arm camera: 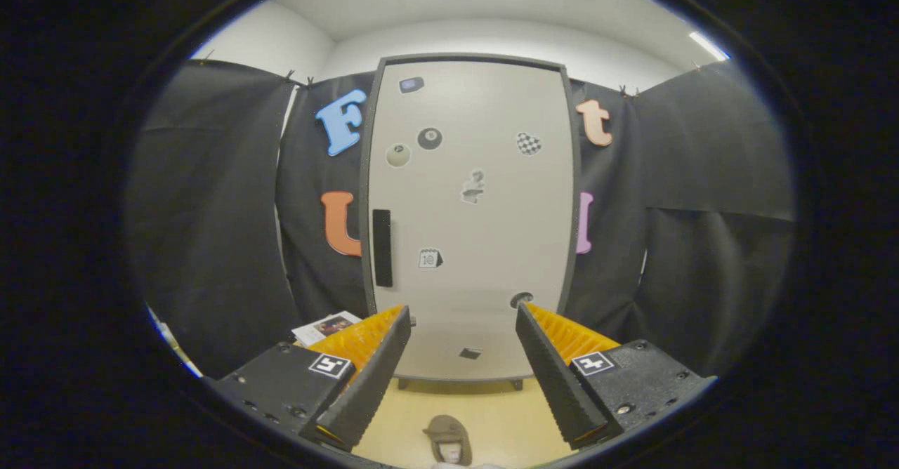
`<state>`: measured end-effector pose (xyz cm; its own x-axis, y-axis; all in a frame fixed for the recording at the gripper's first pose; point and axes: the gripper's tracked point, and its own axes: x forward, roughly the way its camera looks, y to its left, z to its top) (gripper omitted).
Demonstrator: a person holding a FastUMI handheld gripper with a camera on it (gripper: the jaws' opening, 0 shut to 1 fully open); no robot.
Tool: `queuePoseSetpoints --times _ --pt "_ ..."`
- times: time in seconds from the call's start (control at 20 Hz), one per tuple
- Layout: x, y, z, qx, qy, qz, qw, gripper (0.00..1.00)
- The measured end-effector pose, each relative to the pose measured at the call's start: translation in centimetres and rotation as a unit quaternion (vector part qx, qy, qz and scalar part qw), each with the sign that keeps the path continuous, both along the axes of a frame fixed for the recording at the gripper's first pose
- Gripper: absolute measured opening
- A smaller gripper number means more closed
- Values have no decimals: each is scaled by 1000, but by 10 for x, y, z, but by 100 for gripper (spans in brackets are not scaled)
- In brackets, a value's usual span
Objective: Open the shoe cabinet door, grab the shoes and put them into the shoe cabinet, then close the shoe cabinet door.
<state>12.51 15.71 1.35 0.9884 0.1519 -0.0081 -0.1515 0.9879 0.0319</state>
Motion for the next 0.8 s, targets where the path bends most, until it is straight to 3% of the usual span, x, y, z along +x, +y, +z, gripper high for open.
queuePoseSetpoints --times 0.55,0.8 --pt "146 116 30 2 -4 52 999 97" --pt "173 135 22 -2 10 49 999 76"
